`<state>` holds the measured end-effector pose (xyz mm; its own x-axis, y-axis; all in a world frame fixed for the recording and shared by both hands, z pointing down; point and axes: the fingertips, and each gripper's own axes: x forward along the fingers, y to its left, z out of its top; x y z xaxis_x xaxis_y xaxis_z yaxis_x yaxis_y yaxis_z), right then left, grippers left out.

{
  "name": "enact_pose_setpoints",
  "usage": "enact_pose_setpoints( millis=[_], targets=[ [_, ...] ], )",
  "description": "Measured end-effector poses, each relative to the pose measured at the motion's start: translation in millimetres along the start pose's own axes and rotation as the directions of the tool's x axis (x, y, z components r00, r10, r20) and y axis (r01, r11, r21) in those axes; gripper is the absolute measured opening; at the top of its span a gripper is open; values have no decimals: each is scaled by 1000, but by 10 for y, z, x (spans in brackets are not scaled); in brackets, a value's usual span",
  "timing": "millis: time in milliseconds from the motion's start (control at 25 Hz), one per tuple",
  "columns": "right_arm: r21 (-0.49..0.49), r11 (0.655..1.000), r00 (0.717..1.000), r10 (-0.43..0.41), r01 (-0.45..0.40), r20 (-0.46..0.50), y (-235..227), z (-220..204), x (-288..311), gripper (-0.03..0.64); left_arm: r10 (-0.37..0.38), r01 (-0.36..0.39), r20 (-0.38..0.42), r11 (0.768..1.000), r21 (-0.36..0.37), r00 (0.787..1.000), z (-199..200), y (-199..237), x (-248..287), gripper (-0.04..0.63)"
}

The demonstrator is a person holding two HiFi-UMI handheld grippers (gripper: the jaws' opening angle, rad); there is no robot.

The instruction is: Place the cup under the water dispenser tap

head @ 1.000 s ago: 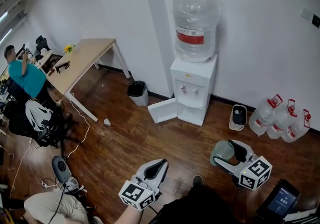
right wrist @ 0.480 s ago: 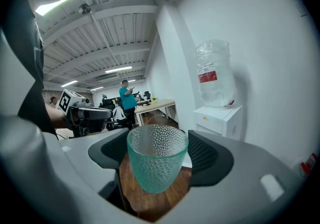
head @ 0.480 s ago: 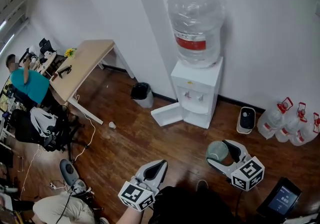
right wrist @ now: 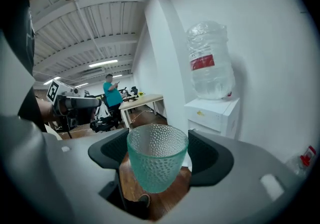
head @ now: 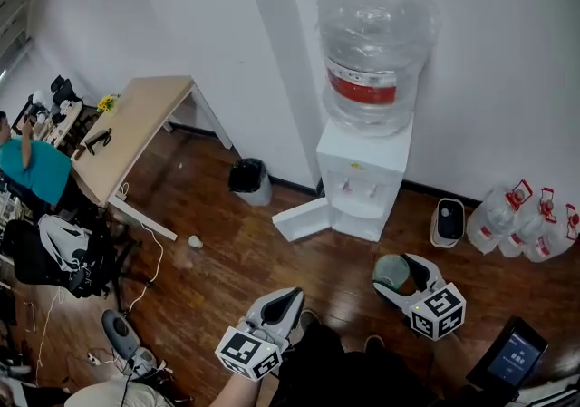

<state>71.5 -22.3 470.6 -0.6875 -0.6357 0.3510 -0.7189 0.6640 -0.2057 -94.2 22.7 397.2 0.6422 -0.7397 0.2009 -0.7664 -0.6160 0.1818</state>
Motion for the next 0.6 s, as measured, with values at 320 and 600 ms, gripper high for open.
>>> enact_pose_setpoints(
  millis=[320,600],
  targets=[
    [49,984,986,-169,169,3,-216,-50,918,370,-89,89,2,996,16,996,128,1014,74,0],
    [75,966,968,-245,249,-59,-447,-201,1552,370,-123,123,-39,992,-12,992,107,1578,139,0]
  ],
)
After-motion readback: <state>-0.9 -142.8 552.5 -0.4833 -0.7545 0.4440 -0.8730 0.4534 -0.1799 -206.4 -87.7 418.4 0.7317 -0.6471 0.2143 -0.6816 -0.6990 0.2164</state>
